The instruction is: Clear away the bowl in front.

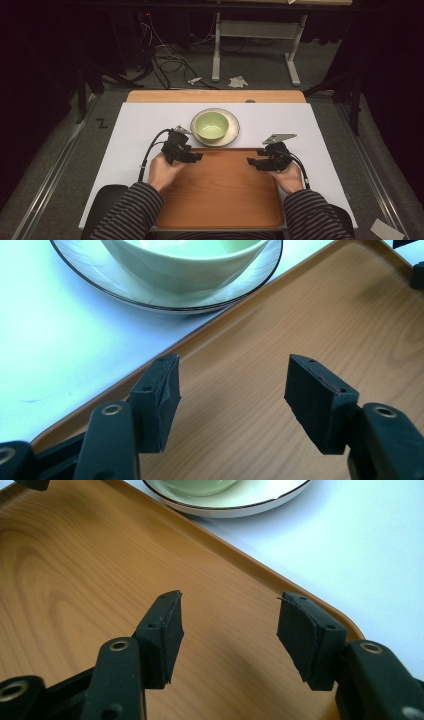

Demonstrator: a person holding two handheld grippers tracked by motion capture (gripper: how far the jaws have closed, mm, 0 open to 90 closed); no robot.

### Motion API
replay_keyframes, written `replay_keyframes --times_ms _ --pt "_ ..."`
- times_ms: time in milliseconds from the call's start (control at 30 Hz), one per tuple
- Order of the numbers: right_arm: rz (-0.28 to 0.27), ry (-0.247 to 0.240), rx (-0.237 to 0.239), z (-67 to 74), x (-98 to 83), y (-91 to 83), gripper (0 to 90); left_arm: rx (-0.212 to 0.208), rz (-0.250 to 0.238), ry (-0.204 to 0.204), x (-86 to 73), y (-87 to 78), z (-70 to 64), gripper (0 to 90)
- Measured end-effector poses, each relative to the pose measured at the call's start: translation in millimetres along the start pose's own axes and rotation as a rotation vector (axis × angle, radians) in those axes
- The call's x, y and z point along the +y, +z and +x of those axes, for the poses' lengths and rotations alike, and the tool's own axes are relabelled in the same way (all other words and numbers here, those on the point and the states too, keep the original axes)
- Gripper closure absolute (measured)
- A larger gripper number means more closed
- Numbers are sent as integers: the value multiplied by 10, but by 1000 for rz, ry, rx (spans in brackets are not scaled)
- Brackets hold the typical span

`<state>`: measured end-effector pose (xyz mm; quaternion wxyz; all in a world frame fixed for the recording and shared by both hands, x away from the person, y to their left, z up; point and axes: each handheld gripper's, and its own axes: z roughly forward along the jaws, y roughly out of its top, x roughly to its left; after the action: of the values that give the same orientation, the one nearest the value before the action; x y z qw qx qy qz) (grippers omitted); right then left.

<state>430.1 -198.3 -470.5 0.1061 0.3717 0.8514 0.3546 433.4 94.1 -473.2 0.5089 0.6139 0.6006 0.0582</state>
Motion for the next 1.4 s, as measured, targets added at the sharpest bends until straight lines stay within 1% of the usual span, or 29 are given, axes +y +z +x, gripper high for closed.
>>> replay_keyframes --times_ms 200,300,367,400,433,467,500,600,667,733,767,800,900,933,1000,1033,1067,1133,1167,1233,1333,1400 --pt "8 -8 3 15 -1 12 449 0 8 1 -7 12 1 391" --pt "10 -7 3 19 -1 13 449 6 15 5 -13 18 6 388" --pt "12 -5 3 14 -1 21 449 5 16 2 -13 18 7 388" --pt "20 4 7 14 0 23 448 2 19 0 -13 21 13 387" --pt "17 12 8 12 2 31 449 6 20 -2 -14 25 14 387" --pt "14 8 7 5 3 37 449 9 18 -5 -15 31 12 387" --pt "13 10 7 4 4 39 449 8 20 3 -14 25 13 387" --pt "17 9 2 11 -1 29 452 3 -20 9 6 -1 -20 406" --pt "11 -2 -3 26 -11 9 455 0 -24 18 14 -2 -39 409" --pt "9 -10 -10 42 -25 -11 458 -6 -25 12 19 3 -52 409" --pt "10 -4 -14 54 -32 -14 458 -10 -24 7 27 1 -56 409" --pt "10 -6 -17 56 -37 -17 459 -16 -27 5 37 -2 -58 409" --pt "7 0 -26 49 -37 -23 462 -16 -32 -7 81 -14 -75 406" --pt "5 5 -29 45 -37 -23 462 -14 -31 -7 96 -16 -81 405" --pt "5 0 -30 34 -37 -22 463 -13 -30 -9 112 -15 -89 403" --pt "4 7 -30 27 -38 -17 463 -12 -23 -5 141 -21 -103 402" --pt "4 6 -29 23 -40 -15 463 -15 -26 -11 154 -26 -114 401" --pt "2 6 -28 19 -40 -19 463 -23 -19 -13 175 -41 -130 399" --pt "0 11 -27 23 -41 -21 462 -27 -23 -19 186 -45 -145 397" --pt "0 5 -26 21 -42 -22 463 -37 -24 -21 219 -61 -172 396" --pt "2 7 -25 21 -42 -23 462 -53 -26 -40 303 -70 -222 380" --pt "4 18 -27 23 -41 -25 462 -67 -20 -45 367 -76 -246 373"
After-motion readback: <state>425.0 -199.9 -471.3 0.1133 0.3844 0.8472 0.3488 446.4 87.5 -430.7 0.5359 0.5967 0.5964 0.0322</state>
